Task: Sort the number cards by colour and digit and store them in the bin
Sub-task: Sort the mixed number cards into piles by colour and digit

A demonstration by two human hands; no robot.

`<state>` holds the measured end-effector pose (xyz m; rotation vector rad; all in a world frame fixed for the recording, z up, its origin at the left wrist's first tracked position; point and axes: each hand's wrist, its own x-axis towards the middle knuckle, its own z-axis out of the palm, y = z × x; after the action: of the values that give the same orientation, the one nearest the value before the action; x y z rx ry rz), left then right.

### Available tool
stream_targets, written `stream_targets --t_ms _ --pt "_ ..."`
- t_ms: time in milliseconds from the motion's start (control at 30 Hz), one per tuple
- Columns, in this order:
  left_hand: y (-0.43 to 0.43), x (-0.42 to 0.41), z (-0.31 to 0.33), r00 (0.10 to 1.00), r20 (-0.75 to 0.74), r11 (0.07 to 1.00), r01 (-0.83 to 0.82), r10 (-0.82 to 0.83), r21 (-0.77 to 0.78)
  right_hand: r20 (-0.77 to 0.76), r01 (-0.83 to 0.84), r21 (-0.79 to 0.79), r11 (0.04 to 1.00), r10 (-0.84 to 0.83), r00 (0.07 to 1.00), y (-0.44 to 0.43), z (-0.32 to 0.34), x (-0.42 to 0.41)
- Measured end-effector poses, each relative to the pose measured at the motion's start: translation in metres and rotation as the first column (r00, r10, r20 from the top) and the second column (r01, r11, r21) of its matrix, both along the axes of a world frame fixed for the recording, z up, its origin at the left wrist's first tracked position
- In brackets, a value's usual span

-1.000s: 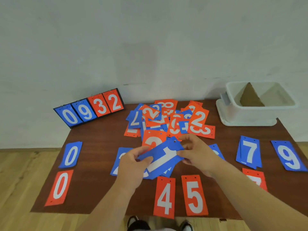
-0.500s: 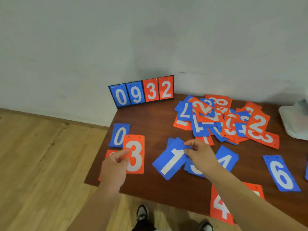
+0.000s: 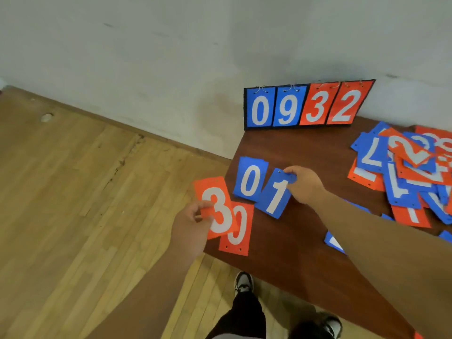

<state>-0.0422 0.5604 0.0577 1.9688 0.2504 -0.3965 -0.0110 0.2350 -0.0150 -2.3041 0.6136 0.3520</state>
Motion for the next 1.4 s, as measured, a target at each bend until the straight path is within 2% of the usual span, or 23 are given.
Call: stream_targets --t_ms 133,233,333,400,533,600,733,833,933,1033,1167,1400 --pt "0.001 0.008 -0.014 0.998 -0.022 0.998 0.057 -0.057 0.027 -0.011 -0.050 -0.172 0.984 0.049 0.999 -0.006 -0.029 0.005" --pt "-0.002 0.009 -0.015 0.995 -0.056 0.997 0.081 -0.080 0.010 0.070 0.067 -0.238 0.969 -0.052 0.996 -0.007 -0.023 -0.005" --pt "-0.009 0.008 -0.013 0.988 -0.093 0.993 0.120 -0.120 -0.007 0.177 0.321 -0.040 0.946 -0.309 0.934 0.002 0.014 -0.028" --pt "-0.020 0.003 -0.010 0.980 -0.101 0.985 0.164 -0.169 -0.054 0.155 0.381 0.143 0.913 -0.401 0.903 0.017 0.040 -0.051" --pt "-0.061 -0.011 -0.006 0.901 -0.083 0.905 0.425 -0.426 -0.022 0.068 0.230 0.389 0.892 -0.277 0.959 0.049 0.067 -0.106" --pt "-0.087 -0.020 -0.004 0.836 -0.097 0.842 0.537 -0.540 -0.052 0.035 0.260 0.422 0.868 -0.302 0.953 0.050 0.072 -0.131" --pt "-0.138 -0.037 -0.003 0.704 -0.061 0.707 0.704 -0.707 -0.073 0.065 0.444 0.355 0.823 -0.496 0.866 0.028 0.075 -0.179" --pt "-0.174 -0.054 -0.004 0.605 -0.055 0.608 0.792 -0.794 -0.062 0.059 0.515 0.304 0.802 -0.555 0.830 0.007 0.076 -0.219" --pt "-0.206 -0.077 -0.015 0.531 -0.057 0.533 0.845 -0.845 -0.029 0.015 0.620 0.277 0.734 -0.649 0.761 -0.010 0.072 -0.258" --pt "-0.228 -0.104 -0.027 0.419 -0.105 0.421 0.907 -0.902 0.006 -0.032 0.680 0.172 0.713 -0.685 0.727 -0.022 0.064 -0.294" --pt "-0.242 -0.135 -0.044 0.300 -0.133 0.289 0.952 -0.945 0.096 -0.160 0.626 -0.004 0.780 -0.619 0.769 -0.034 0.046 -0.324" --pt "-0.260 -0.179 -0.064 0.304 -0.179 0.251 0.930 -0.936 0.267 -0.272 0.368 -0.172 0.914 -0.403 0.874 -0.057 0.021 -0.336"
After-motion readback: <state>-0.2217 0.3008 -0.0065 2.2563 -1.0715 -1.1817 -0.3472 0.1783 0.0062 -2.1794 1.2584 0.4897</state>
